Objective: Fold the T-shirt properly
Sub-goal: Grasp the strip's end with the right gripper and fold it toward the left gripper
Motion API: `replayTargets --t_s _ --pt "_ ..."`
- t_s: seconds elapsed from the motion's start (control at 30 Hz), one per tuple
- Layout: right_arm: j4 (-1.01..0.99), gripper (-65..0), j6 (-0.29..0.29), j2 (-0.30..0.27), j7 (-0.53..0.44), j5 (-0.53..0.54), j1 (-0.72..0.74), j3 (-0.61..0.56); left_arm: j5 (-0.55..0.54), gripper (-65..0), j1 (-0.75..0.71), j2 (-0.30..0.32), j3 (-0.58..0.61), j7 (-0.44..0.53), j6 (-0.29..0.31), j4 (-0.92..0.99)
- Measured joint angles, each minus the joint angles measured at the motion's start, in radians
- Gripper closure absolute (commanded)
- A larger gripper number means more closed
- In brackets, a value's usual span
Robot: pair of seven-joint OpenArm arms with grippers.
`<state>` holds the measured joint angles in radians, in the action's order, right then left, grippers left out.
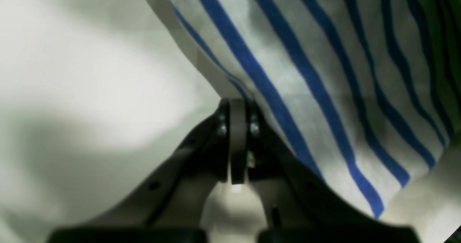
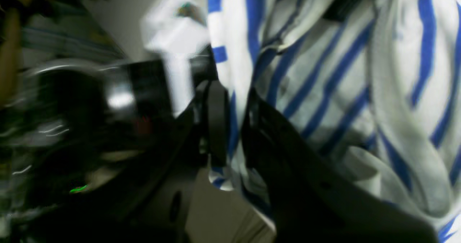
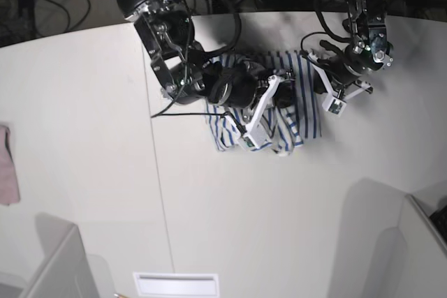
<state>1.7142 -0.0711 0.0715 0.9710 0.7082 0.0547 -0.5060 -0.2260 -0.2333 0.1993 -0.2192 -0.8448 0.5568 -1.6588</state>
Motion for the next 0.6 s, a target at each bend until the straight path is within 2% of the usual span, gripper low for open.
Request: replayTargets --t_s 0.07,0.2,0.33,0.6 --pt "-0.018 0.0 -0.001 -0.003 0.000 -0.003 0.006 0.000 0.000 0.0 0.001 0.000 0.000 -0.003 0.000 0.000" --pt "-0.082 0.0 0.002 0.031 0.005 0.010 0.033 -0.008 -0.008 0.0 -0.005 -0.002 -0.020 0.000 0.000 -0.001" --pt "-0.145 0.0 0.000 0.027 -0.006 0.005 0.055 -0.001 0.024 0.0 -0.036 -0.012 -0.168 -0.075 0.011 -0.049" --pt "-0.170 0.0 0.000 0.028 -0.054 0.003 0.049 -0.004 -0.005 0.0 -0.063 -0.013 -0.454 -0.064 0.012 -0.159"
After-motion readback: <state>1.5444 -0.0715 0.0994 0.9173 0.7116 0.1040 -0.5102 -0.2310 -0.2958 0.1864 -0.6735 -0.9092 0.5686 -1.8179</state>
